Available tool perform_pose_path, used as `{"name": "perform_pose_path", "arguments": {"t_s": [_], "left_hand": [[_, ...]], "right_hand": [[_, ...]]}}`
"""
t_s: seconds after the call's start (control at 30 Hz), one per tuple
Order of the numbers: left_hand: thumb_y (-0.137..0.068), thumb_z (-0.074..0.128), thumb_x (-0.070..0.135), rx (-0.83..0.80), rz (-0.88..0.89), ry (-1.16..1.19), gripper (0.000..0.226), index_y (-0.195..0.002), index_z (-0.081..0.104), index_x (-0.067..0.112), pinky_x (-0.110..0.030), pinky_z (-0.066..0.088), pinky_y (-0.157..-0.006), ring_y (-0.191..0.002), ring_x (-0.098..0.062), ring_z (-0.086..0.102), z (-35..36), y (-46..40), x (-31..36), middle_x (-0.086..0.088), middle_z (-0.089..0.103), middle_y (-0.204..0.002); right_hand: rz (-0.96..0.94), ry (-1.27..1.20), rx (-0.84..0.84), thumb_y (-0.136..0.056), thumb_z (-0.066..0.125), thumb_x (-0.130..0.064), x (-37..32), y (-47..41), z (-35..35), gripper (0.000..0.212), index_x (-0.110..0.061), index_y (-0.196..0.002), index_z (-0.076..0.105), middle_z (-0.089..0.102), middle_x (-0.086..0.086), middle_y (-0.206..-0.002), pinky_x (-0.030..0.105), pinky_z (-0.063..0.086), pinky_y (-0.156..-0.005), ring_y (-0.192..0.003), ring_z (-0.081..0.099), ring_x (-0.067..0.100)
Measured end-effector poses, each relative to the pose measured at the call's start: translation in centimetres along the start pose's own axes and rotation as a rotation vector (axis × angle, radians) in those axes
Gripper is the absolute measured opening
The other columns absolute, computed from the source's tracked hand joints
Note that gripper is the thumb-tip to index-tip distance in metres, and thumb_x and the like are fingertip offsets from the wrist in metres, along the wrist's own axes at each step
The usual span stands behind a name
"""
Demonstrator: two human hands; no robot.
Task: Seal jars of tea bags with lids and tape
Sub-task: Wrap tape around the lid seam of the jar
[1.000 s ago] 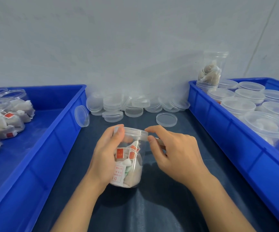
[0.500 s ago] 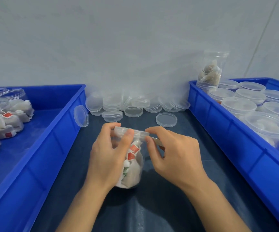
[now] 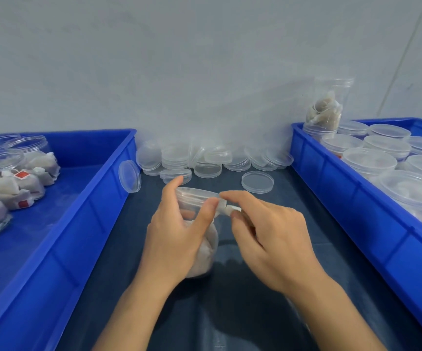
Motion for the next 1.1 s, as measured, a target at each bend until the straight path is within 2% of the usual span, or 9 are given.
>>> {"name": "perform_pose_path", "arguments": {"t_s": [0.1,0.4,0.47,0.57,0.63,0.77,0.87,0.97,1.1], "left_hand": [[-0.071,0.056,0.086,0.007,-0.009,0.034,0.082,-0.145,0.041,0.054,-0.023,0.05,-0.09,-0.103,0.016,0.061,0.0,0.0,-0.4,0.028,0.065,-0.112],[-0.065,0.061,0.084,-0.012,0.014,0.017,0.091,-0.147,0.04,0.05,-0.007,0.042,-0.074,-0.103,0.024,0.054,0.4,0.1,0.0,0.029,0.063,-0.114],[-0.066,0.06,0.084,-0.03,-0.005,0.044,0.089,-0.146,0.04,0.051,-0.008,0.042,-0.076,-0.103,0.022,0.056,0.5,0.1,-0.2,0.022,0.068,-0.114],[-0.068,0.06,0.083,-0.057,-0.017,0.081,0.086,-0.145,0.04,0.051,-0.016,0.043,-0.085,-0.105,0.01,0.064,0.6,0.2,-0.3,0.011,0.074,-0.116],[-0.07,0.059,0.081,-0.063,-0.001,0.092,0.079,-0.142,0.041,0.052,-0.022,0.048,-0.09,-0.105,0.007,0.065,0.5,0.2,-0.2,0.012,0.073,-0.116],[-0.073,0.059,0.077,-0.058,0.011,0.124,0.075,-0.142,0.044,0.05,-0.035,0.055,-0.096,-0.104,0.007,0.066,0.2,0.2,-0.3,0.019,0.068,-0.117],[-0.073,0.058,0.076,-0.056,0.012,0.126,0.076,-0.143,0.045,0.048,-0.033,0.055,-0.094,-0.104,0.008,0.067,0.0,0.2,-0.2,0.02,0.068,-0.119],[-0.072,0.058,0.077,-0.048,0.017,0.116,0.079,-0.143,0.045,0.045,-0.026,0.052,-0.089,-0.102,0.01,0.066,0.0,0.3,0.0,0.021,0.068,-0.117],[-0.063,0.063,0.081,-0.03,-0.004,0.062,0.092,-0.144,0.042,0.042,-0.028,0.053,-0.09,-0.1,0.011,0.064,0.1,0.4,0.3,0.02,0.067,-0.108]], "right_hand": [[-0.006,0.008,-0.052,-0.104,0.039,-0.042,0.7,-0.1,0.1,0.032,-0.036,-0.129,0.058,0.036,-0.023,-0.057,0.04,0.044,-0.054,-0.058,0.04,0.007],[-0.07,0.113,-0.015,-0.103,0.048,-0.03,0.2,-0.2,-0.4,0.03,-0.029,-0.128,0.063,0.046,-0.023,-0.079,0.033,0.042,-0.055,-0.074,0.056,0.01],[-0.074,0.113,-0.029,-0.102,0.053,-0.025,0.2,-0.2,-0.1,0.029,-0.028,-0.129,0.064,0.042,-0.024,-0.081,0.034,0.042,-0.06,-0.074,0.054,0.011],[-0.062,0.138,-0.076,-0.102,0.054,-0.025,0.4,-0.3,0.7,0.031,-0.027,-0.132,0.061,0.058,-0.019,-0.081,0.038,0.043,-0.068,-0.076,0.053,0.015],[-0.009,0.13,-0.103,-0.103,0.049,-0.032,0.9,-0.5,1.1,0.031,-0.029,-0.133,0.057,0.058,-0.017,-0.079,0.037,0.04,-0.071,-0.079,0.053,0.013],[0.094,0.013,-0.088,-0.102,0.047,-0.043,1.9,-0.3,1.4,0.022,-0.03,-0.118,0.053,0.042,-0.021,-0.07,0.029,0.03,-0.073,-0.071,0.044,0.0],[0.136,-0.025,-0.107,-0.102,0.052,-0.046,2.4,-0.2,1.7,0.015,-0.031,-0.102,0.047,0.047,-0.017,-0.07,0.03,0.033,-0.076,-0.069,0.047,0.002],[0.2,-0.044,-0.175,-0.101,0.045,-0.053,2.9,-0.1,2.2,0.028,-0.029,-0.086,0.042,0.052,-0.012,-0.072,0.036,0.036,-0.075,-0.072,0.049,0.012],[0.259,-0.069,-0.279,-0.103,0.041,-0.05,3.2,0.2,2.6,0.048,-0.017,-0.069,0.038,0.044,-0.003,-0.062,0.039,0.035,-0.066,-0.074,0.047,0.021]]}}
Point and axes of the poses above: each hand's wrist, its own y-axis away from the middle knuckle, its own z-axis out of the palm, x = y × z, the point moved 9 cm from there along -y, towards the middle knuckle
